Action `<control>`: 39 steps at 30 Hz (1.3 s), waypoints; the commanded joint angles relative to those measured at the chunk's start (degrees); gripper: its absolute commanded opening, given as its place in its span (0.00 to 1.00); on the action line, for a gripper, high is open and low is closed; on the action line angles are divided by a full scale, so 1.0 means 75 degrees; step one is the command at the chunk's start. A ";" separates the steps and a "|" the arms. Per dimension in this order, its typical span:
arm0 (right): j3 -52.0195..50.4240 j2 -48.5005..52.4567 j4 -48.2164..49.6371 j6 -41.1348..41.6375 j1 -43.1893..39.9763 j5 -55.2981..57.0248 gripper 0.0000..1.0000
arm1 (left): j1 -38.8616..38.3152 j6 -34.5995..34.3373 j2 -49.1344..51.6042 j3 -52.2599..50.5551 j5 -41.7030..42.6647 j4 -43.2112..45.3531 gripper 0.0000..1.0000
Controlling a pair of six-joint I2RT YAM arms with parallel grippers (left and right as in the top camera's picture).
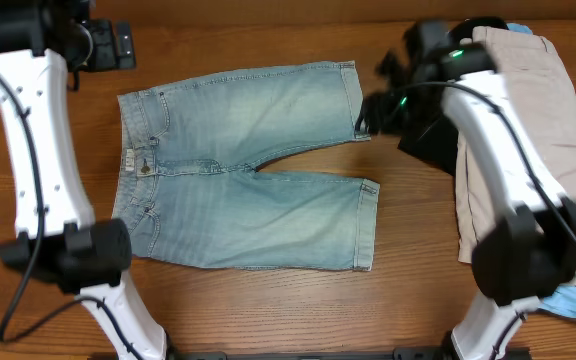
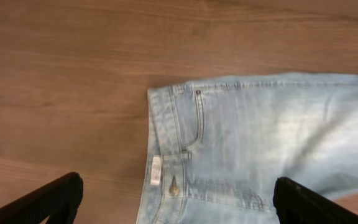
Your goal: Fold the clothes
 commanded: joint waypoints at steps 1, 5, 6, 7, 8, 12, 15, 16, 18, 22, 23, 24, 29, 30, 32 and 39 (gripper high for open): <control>0.1008 -0.1072 -0.0425 0.0423 0.0023 -0.0058 0.59 | 0.0061 -0.0350 -0.1023 0.0326 -0.0143 -0.0396 1.00; 0.1256 -0.1906 -0.0766 0.0857 0.0044 0.0283 0.59 | 0.0099 -0.0650 -0.1475 0.0326 -0.0326 -0.1236 1.00; 0.1256 -0.2113 -0.0883 0.1035 0.0061 0.0510 0.59 | 0.0099 -0.0801 -0.1542 0.0326 -0.0475 -0.1527 1.00; 0.1253 -0.2317 -0.1020 0.1247 0.0093 0.0816 0.59 | 0.0099 -0.0985 -0.1600 0.0326 -0.0650 -0.1775 1.00; 0.1250 -0.2500 -0.1172 0.1475 0.0146 0.1145 0.59 | 0.0099 -0.1020 -0.1673 0.0239 -0.0720 -0.1778 1.00; 0.1239 -0.3162 -0.1961 0.2806 0.0577 0.2827 0.60 | 0.0105 -0.1556 -0.2276 -0.0361 -0.0714 -0.1778 1.00; 0.1224 -0.3503 -0.2734 0.4095 0.1137 0.4246 0.62 | 0.0105 -0.1915 -0.2911 -0.0918 -0.0720 -0.1778 1.00; 0.1169 -0.3596 -0.2774 0.4299 0.1355 0.4491 0.64 | 0.0105 -0.1985 -0.3171 -0.1192 -0.0740 -0.1775 1.00; 0.0868 -0.3847 -0.2588 0.4637 0.1789 0.4479 0.70 | 0.0157 -0.2413 -0.3727 -0.1816 -0.0918 -0.1778 1.00; 0.0236 -0.3955 -0.2282 0.4835 0.2296 0.4371 1.00 | 0.0347 -0.4307 -0.4916 -0.3290 -0.1789 -0.1766 1.00; 0.0035 -0.3934 -0.2189 0.4838 0.2337 0.4366 1.00 | 0.0358 -0.4855 -0.5179 -0.3672 -0.2025 -0.1751 1.00; -0.0192 -0.3920 -0.2072 0.4835 0.2355 0.4336 1.00 | 0.0358 -0.5377 -0.5409 -0.4060 -0.2264 -0.1708 1.00; -0.1696 -0.3858 -0.1093 0.4823 0.2352 0.3704 1.00 | 0.0358 -0.6714 -0.6000 -0.6027 -0.3016 -0.1119 1.00; -0.2040 -0.3844 -0.0892 0.4823 0.2352 0.3614 1.00 | 0.0358 -0.6709 -0.5995 -0.6406 -0.2978 -0.0933 1.00; -0.2719 -0.3815 -0.0609 0.4835 0.2352 0.3564 1.00 | 0.0358 -0.6709 -0.5925 -0.7140 -0.2894 -0.0574 1.00; -0.4803 -0.3815 0.0181 0.5616 0.2352 0.3593 0.93 | 0.0504 -0.7632 -0.5394 -0.9853 -0.2398 0.1087 0.93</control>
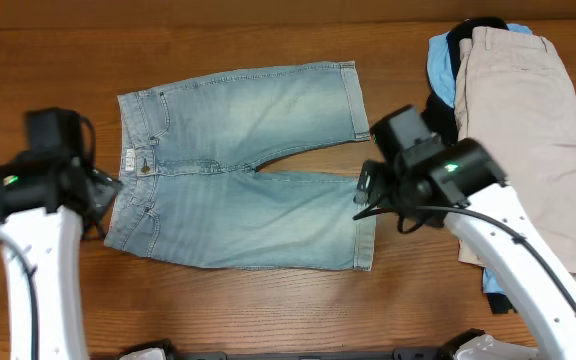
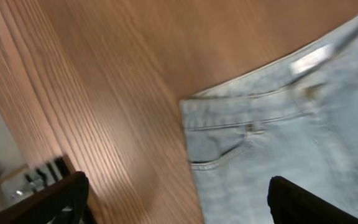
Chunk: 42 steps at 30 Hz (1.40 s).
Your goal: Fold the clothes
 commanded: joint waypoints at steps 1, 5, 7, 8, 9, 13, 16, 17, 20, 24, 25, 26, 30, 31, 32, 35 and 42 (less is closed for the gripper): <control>-0.0603 -0.0058 0.0262 0.0525 0.0050 -0.0035 0.93 | 0.0187 -0.0912 0.0137 -0.0985 0.0254 0.0530 0.93; -0.1172 -0.0055 0.0717 0.0551 0.0052 -0.0093 0.90 | 0.0291 -0.0953 0.0449 -0.1982 0.0385 0.1565 0.84; -0.1440 -0.0055 0.0956 0.0548 0.0055 -0.0163 0.88 | 0.0294 -0.0965 0.0653 -0.2393 0.0443 0.2037 0.83; -0.1582 -0.0055 0.1081 0.0548 0.0058 -0.0195 0.87 | 0.0291 -0.1020 0.0755 -0.2559 0.0463 0.2226 0.82; -0.1731 -0.0055 0.1212 0.0548 0.0058 -0.0248 0.87 | 0.0291 -0.1125 0.0857 -0.2713 0.0469 0.2404 0.82; -0.2384 -0.0055 0.1827 0.0536 0.0064 -0.0562 0.84 | 0.0376 -0.1440 0.1262 -0.3142 0.0586 0.3057 0.80; -0.2751 -0.0055 0.2279 0.0364 0.0082 -0.0781 0.82 | 0.0440 -0.1443 0.1547 -0.3255 0.0691 0.3430 0.76; -0.2838 -0.0055 0.2422 0.0283 0.0102 -0.0839 0.81 | 0.0463 -0.1492 0.1641 -0.3273 0.0688 0.3552 0.75; -0.3008 -0.0055 0.2806 0.0070 0.0221 -0.0947 0.75 | 0.0493 -0.1547 0.1880 -0.3276 0.0688 0.3864 0.75; -0.3212 -0.0055 0.3174 0.0055 0.0498 -0.0921 0.70 | 0.0490 -0.1539 0.2302 -0.3276 0.0726 0.4319 0.64; -0.3273 -0.0047 0.3238 0.0061 0.0577 -0.0924 0.69 | 0.0490 -0.1524 0.2425 -0.3276 0.0749 0.4406 0.59; -0.3314 -0.0026 0.3273 0.0093 0.0635 -0.0927 0.69 | 0.0490 -0.1515 0.2538 -0.3276 0.0804 0.4482 0.56; -0.3346 0.0122 0.3153 0.0289 0.0883 -0.1154 0.68 | 0.0490 -0.1515 0.2932 -0.3276 0.1116 0.4634 0.36; -0.3351 0.0143 0.3150 0.0289 0.0927 -0.1244 0.66 | 0.0490 -0.1515 0.2978 -0.3276 0.1116 0.4642 0.31; -0.3372 0.0166 0.3162 0.0294 0.0962 -0.1279 0.65 | 0.0484 -0.1513 0.3010 -0.3276 0.1119 0.4645 0.25; -0.3485 0.0248 0.3241 0.0294 0.1070 -0.1291 0.58 | 0.0484 -0.1381 0.3028 -0.3276 0.1116 0.4628 0.04; -0.4103 0.0539 0.3532 0.0592 0.1093 -0.1294 0.55 | 0.0475 -0.1250 0.3028 -0.3276 0.1157 0.4625 0.04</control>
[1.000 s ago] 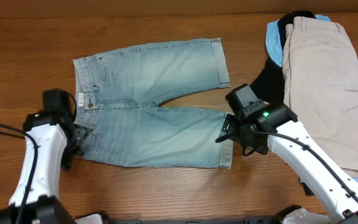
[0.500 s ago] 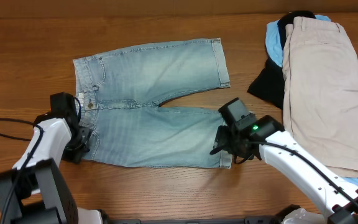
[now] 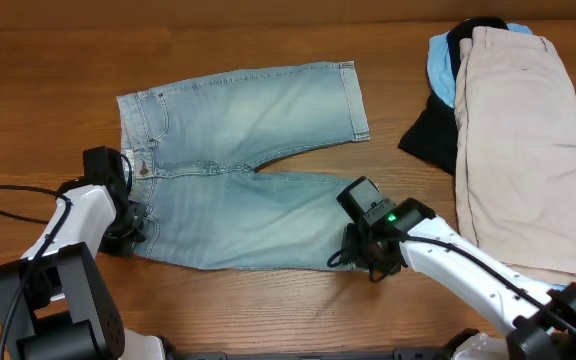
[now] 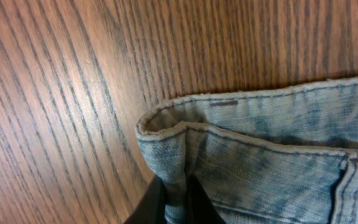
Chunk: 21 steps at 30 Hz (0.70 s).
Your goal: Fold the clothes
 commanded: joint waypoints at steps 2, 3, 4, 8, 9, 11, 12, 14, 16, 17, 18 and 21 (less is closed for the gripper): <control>-0.0487 0.0119 0.0280 0.0297 0.0044 -0.0079 0.54 | 0.0047 0.0353 0.0428 -0.0184 0.0452 0.0184 0.04; -0.0551 0.0119 0.0358 0.0297 0.0044 -0.0114 0.53 | 0.0041 0.0449 0.0428 -0.0184 0.0475 0.0184 0.05; -0.0597 0.0125 0.0423 0.0297 0.0044 -0.0111 0.52 | 0.0041 0.0545 0.0428 -0.0184 0.0472 0.0181 0.04; -0.0656 0.0125 0.0600 0.0297 0.0044 -0.0076 0.42 | 0.0041 0.0641 0.0428 -0.0184 0.0472 0.0184 0.04; -0.0656 0.0125 0.0632 0.0297 0.0044 -0.0058 0.38 | 0.0041 0.0641 0.0428 -0.0178 0.0472 0.0184 0.04; -0.0656 0.0125 0.0676 0.0297 0.0044 -0.0012 0.31 | 0.0041 0.0697 0.0425 -0.0160 0.0501 0.0184 0.04; -0.0656 0.0125 0.0673 0.0294 0.0044 0.0026 0.25 | 0.0044 0.0787 0.0414 -0.0143 0.0510 0.0181 0.04; -0.0656 0.0125 0.0670 0.0291 0.0044 0.0096 0.15 | 0.0050 0.1072 0.0405 -0.0052 0.0548 0.0137 0.04; -0.0656 0.0125 0.0670 0.0294 0.0044 0.0227 0.04 | 0.0050 0.1411 0.0405 0.0125 0.0632 0.0038 0.04; -0.0656 0.0125 0.0673 0.0294 0.0035 0.0318 0.04 | 0.0050 0.1600 0.0402 0.0248 0.0656 -0.0041 0.04; -0.0656 0.0122 0.0673 0.0297 0.0012 0.0388 0.04 | 0.0050 0.1734 0.0399 0.0399 0.0673 -0.0172 0.04; -0.0542 0.0064 0.0571 0.0294 -0.0128 0.0414 0.04 | 0.0050 0.2127 0.0376 0.1008 0.0650 -0.0717 0.04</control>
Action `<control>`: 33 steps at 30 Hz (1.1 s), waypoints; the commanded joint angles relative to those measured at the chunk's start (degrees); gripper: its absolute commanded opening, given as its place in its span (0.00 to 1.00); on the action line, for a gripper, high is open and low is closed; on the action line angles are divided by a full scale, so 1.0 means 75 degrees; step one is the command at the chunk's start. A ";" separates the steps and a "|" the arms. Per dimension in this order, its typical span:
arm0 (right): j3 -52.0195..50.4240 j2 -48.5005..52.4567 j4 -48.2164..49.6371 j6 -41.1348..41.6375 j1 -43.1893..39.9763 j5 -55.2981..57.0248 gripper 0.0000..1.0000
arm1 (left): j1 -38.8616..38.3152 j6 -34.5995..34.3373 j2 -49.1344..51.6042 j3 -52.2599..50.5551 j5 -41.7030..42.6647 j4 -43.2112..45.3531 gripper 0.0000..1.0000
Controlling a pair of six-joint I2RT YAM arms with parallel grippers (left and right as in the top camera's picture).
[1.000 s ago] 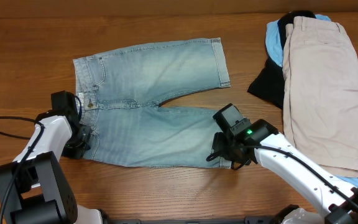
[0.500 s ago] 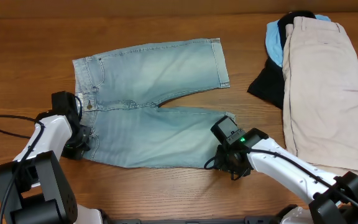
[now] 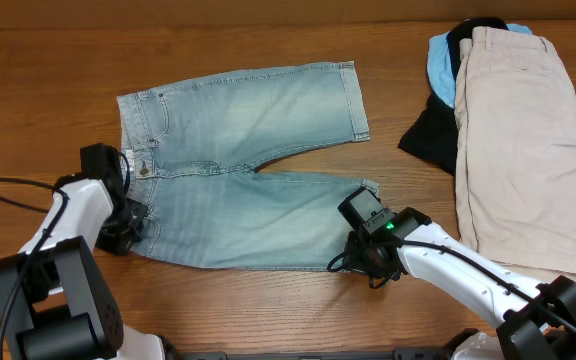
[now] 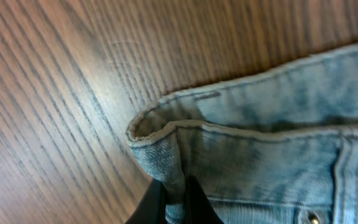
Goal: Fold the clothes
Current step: 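Grasp the lower leg with both grippers and fold it up over the other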
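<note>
Light blue denim shorts point(image 3: 238, 170) lie flat on the wooden table, waist to the left and legs to the right. My left gripper point(image 3: 123, 230) is at the near corner of the waistband. In the left wrist view the left gripper point(image 4: 174, 202) is shut, pinching that waistband corner point(image 4: 160, 134), which bulges up off the wood. My right gripper point(image 3: 363, 258) sits on the near corner of the near leg's hem point(image 3: 370, 192). Its jaws are hidden under the wrist.
At the right lies a pile of clothes: beige shorts point(image 3: 523, 140) over a blue garment point(image 3: 440, 75) and a black garment point(image 3: 428, 135). A black cable point(image 3: 8, 190) runs along the left arm near the table's left side.
The left gripper still pinches the waistband corner, which now sits slightly turned in the wrist view. The right gripper has shifted a little, and the near leg's hem is slightly rumpled beside it.
First both arms were at the far side, the left open over the far waist corner, the right by the far leg's hem. Then both were nearer, the left open beside the waistband. Later the left was shut on the near waistband corner, the right at the near hem.
</note>
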 commanded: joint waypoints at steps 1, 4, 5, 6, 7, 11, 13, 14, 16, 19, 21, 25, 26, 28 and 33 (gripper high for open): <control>0.0175 -0.0143 -0.0248 0.0003 -0.0248 0.0411 0.04 | 0.0009 0.0956 0.0157 0.0842 0.0417 -0.0458 0.04; 0.0740 -0.0533 -0.0944 -0.0207 -0.0676 0.0495 0.04 | 0.0017 0.1297 0.0128 0.1693 0.0289 -0.1215 0.04; 0.0976 -0.0694 -0.1195 -0.0399 -0.0842 0.0495 0.04 | 0.0020 0.1314 0.0119 0.1996 0.0204 -0.1533 0.04; 0.1227 -0.0871 -0.1448 -0.0592 -0.1008 0.0493 0.04 | 0.0017 0.1320 0.0108 0.2305 0.0108 -0.1859 0.04; 0.1472 -0.1046 -0.1699 -0.0758 -0.1166 0.0495 0.04 | 0.0020 0.1320 0.0096 0.2553 0.0026 -0.2142 0.04; 0.2407 -0.1673 -0.2570 -0.1183 -0.1606 0.0490 0.04 | 0.0020 0.1647 0.0009 0.3614 -0.0178 -0.3398 0.04; 0.2763 -0.1923 -0.2932 -0.1212 -0.1696 0.0498 0.04 | 0.0017 0.1784 -0.0055 0.4042 -0.0204 -0.3940 0.04; 0.2923 -0.2049 -0.3112 -0.1215 -0.1711 0.0495 0.04 | 0.0017 0.1839 -0.0111 0.4205 -0.0207 -0.4167 0.04; 0.3121 -0.2270 -0.3424 -0.1209 -0.1711 0.0490 0.04 | 0.0017 0.1853 -0.0256 0.4441 -0.0204 -0.4546 0.04; 0.3264 -0.2594 -0.3882 -0.1204 -0.1708 0.0458 0.04 | 0.0017 0.1865 -0.0600 0.4570 -0.0210 -0.4954 0.04; 0.3311 -0.2853 -0.4226 -0.1204 -0.1711 0.0420 0.04 | 0.0017 0.1888 -0.0863 0.4567 -0.0300 -0.5182 0.04; 0.3325 -0.3363 -0.4537 -0.1209 -0.1711 0.0446 0.04 | 0.0017 0.1880 -0.1393 0.4567 -0.0586 -0.5517 0.04; 0.3325 -0.3424 -0.4485 -0.1209 -0.1711 0.0519 0.04 | 0.0017 0.1883 -0.1486 0.4564 -0.0627 -0.5534 0.04; 0.3325 -0.3430 -0.4185 -0.1326 -0.1711 0.0659 0.04 | 0.0017 0.1853 -0.1594 0.4564 -0.0749 -0.5511 0.04; 0.3325 -0.2801 -0.2503 -0.1868 -0.1711 0.0793 0.04 | 0.0017 0.1740 -0.1559 0.4336 -0.0889 -0.5103 0.04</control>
